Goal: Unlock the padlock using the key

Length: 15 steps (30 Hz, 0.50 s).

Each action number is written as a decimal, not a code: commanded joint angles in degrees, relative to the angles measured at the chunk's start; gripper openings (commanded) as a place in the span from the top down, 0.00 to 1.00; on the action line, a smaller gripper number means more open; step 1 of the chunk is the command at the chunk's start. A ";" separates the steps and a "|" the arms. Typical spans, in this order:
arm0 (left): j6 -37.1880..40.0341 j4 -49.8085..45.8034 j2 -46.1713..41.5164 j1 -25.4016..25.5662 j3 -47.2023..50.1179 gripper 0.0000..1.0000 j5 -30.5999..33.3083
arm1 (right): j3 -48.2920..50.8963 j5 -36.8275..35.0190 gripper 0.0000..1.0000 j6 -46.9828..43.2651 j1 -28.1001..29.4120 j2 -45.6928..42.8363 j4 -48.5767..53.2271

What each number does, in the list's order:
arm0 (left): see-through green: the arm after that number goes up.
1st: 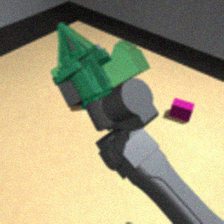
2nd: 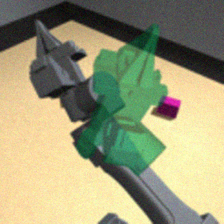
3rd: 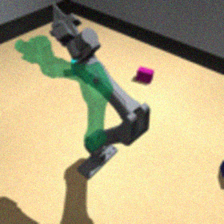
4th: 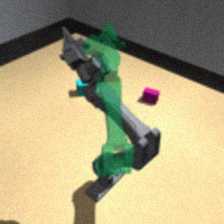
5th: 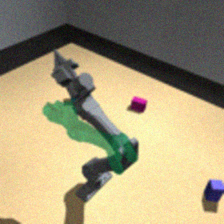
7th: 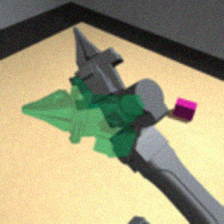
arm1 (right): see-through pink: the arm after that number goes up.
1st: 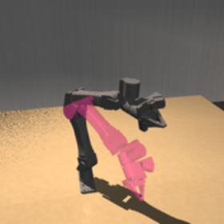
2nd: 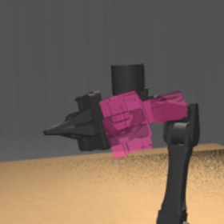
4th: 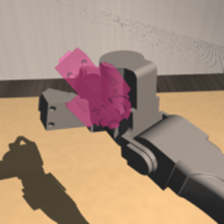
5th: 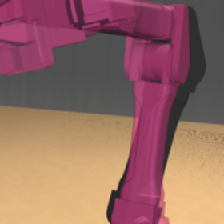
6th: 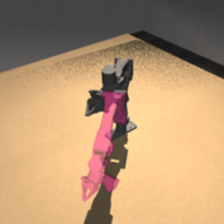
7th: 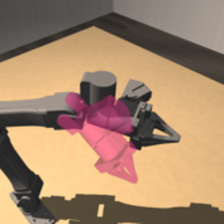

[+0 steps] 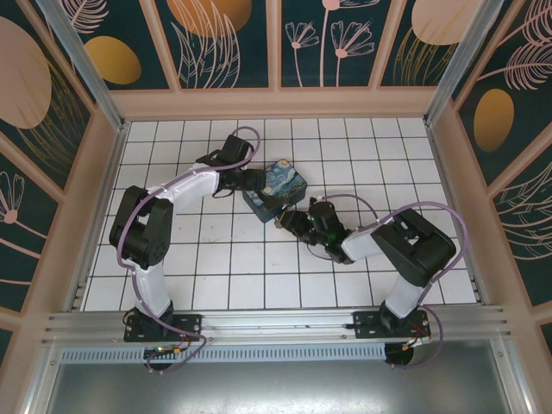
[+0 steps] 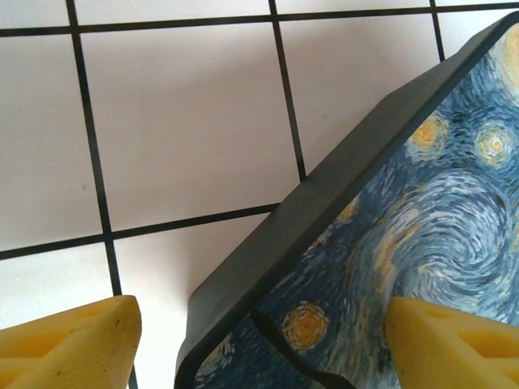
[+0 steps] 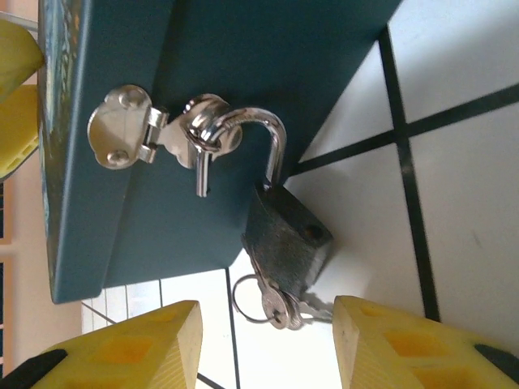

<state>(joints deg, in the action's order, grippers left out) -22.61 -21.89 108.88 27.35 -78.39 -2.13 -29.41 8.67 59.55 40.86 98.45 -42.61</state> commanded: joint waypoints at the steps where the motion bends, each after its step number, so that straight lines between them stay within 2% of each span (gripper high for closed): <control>1: 2.36 -0.77 1.16 -0.19 -1.63 0.23 -2.48 | -1.82 -1.90 0.54 1.36 0.03 4.47 -1.73; 10: 4.85 -2.84 2.46 -0.20 -0.74 0.31 -4.40 | -0.29 -2.86 0.58 2.26 -0.11 7.29 -6.34; 13: 4.64 -3.04 2.69 -0.20 -0.57 0.32 -5.68 | 3.84 -4.77 0.60 4.87 -0.03 7.99 -16.45; 15: 3.78 -3.65 2.78 -0.20 -1.35 0.32 -4.76 | 4.81 -4.43 0.60 5.92 -0.66 7.14 -17.47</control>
<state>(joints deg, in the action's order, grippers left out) -19.55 -21.69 109.69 27.09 -79.11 -5.82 -27.53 7.18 62.98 40.75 104.40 -57.21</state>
